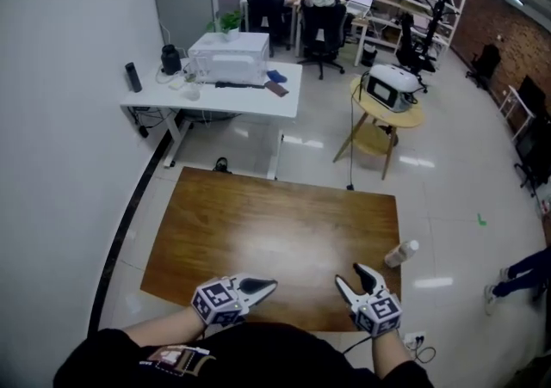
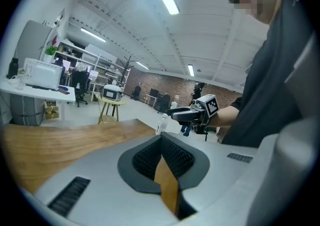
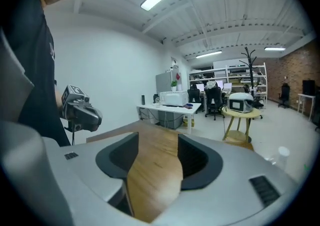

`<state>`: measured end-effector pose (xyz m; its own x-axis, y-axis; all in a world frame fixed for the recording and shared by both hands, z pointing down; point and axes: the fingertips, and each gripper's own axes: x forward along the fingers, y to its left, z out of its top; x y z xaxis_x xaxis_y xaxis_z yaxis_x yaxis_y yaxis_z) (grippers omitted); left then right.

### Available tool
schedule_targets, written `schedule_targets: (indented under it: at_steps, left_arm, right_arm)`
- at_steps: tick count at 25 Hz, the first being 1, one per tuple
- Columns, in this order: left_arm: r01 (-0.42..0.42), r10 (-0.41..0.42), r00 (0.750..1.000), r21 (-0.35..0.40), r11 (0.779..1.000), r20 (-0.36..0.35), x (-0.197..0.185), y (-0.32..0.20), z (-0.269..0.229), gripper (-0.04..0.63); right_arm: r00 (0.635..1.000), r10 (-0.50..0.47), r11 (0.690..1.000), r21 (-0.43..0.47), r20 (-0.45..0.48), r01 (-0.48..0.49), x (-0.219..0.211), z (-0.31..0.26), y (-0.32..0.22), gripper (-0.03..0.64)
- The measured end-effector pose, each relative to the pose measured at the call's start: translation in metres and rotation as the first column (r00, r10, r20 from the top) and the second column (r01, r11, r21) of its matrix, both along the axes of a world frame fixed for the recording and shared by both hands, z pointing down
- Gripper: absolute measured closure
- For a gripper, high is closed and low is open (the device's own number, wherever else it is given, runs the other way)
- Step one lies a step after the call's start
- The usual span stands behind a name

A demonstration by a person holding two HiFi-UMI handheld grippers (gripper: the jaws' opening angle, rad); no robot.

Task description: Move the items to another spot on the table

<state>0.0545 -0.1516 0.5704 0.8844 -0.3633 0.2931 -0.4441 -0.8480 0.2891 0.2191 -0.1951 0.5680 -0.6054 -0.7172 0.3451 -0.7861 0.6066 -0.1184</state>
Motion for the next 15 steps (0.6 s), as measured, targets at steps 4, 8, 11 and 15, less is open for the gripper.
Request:
schedule_targets:
  at_steps: [4,8,11,15]
  left_arm:
    - [0.044,-0.044,0.999,-0.004,0.999,-0.018,-0.033,0.015,-0.010,0.603]
    - [0.106,-0.106,0.994,0.005,0.994,-0.039,-0.047,0.040,-0.020,0.603]
    - [0.155,-0.154,0.987,0.013,0.988,-0.054,-0.053,0.063,-0.025,0.603]
    - [0.164,-0.163,0.985,0.009,0.986,-0.059,-0.070,0.084,-0.032,0.603]
  right_arm:
    - [0.992,-0.122,0.993,-0.002,0.023,0.122,-0.069,0.003,0.020,0.434]
    - [0.971,-0.228,0.973,-0.016,0.073,0.230,-0.111,-0.002,0.052,0.483]
    - [0.956,-0.278,0.959,-0.028,0.095,0.282,-0.129,-0.007,0.077,0.522]
    - [0.949,-0.295,0.953,-0.031,0.110,0.300,-0.145,-0.015,0.102,0.617]
